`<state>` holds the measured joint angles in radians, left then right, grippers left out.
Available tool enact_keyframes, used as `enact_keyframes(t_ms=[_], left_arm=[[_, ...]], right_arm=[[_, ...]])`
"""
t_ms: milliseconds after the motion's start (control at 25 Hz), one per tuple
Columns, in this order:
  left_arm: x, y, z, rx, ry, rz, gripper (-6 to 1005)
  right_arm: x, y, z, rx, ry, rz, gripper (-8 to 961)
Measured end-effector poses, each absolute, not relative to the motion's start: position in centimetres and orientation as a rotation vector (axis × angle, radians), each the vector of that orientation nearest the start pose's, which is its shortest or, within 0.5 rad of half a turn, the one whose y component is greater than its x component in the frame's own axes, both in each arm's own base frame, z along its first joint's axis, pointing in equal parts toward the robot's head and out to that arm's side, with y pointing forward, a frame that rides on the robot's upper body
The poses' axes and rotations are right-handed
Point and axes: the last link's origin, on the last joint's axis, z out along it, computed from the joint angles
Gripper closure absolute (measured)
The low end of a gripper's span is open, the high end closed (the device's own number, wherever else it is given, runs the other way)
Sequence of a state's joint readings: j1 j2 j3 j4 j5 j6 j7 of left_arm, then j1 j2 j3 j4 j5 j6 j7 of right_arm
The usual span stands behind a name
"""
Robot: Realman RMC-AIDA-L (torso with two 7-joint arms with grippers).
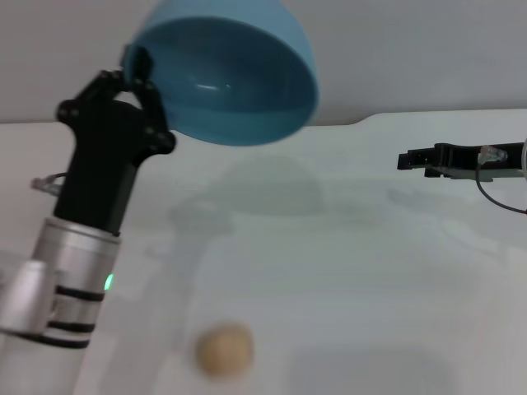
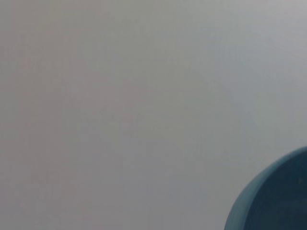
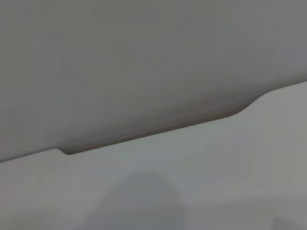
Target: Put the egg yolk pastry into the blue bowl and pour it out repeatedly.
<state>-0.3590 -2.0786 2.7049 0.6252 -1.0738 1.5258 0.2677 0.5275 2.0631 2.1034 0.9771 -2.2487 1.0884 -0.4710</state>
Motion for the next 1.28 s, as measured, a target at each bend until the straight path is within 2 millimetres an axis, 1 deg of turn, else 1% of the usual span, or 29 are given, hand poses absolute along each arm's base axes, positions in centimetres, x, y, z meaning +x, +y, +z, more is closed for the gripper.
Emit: enact_keyframes(t_ms=[40,80,200,400,560,720,800,1040,1120,1280], left_arm=[[-20.2,28.8,-5.6,-1.606,-0.189,-1.054,1000],[-20.2,28.8,-5.6,-1.606,-0.189,-1.054,1000],[-20.4,30.4,-7.2,-1.721,-0.220,-0.954,999],[-20.7,32.2,-8.6,-1.840,-0.229,-0.841,999],[-20.8,33.5,-8.6,-1.854,-0.255,-0.799,999],[-20.9,34.4,-8.7,-1.871,-0.285,-0.759,999],[-20.9,35.9,-9.0,-1.904,-0.334,-0.693,999],[-20.3,38.1,-9.4,-1.953,-0.382,-0.611,999],[-20.3,39.2,-9.4,-1.969,-0.424,-0.564,999],[-20.3,42.2,-8.8,-2.021,-0.562,-0.398,999]], right_arm=[[26.2,39.5,2.2,-2.024,1.615,0.357,430],[26.2,39.5,2.2,-2.024,1.615,0.357,430],[26.3,39.5,2.3,-2.030,1.599,0.354,430],[25.8,39.4,1.9,-2.094,1.554,0.373,431],[25.5,39.1,1.3,-2.152,1.529,0.384,431],[25.2,39.2,1.2,-2.169,1.517,0.379,431],[25.2,39.2,1.3,-2.169,1.516,0.379,431],[25.3,39.2,1.2,-2.184,1.499,0.368,431],[25.3,39.1,1.2,-2.188,1.495,0.365,431],[25.5,39.0,1.2,-2.184,1.499,0.361,432]])
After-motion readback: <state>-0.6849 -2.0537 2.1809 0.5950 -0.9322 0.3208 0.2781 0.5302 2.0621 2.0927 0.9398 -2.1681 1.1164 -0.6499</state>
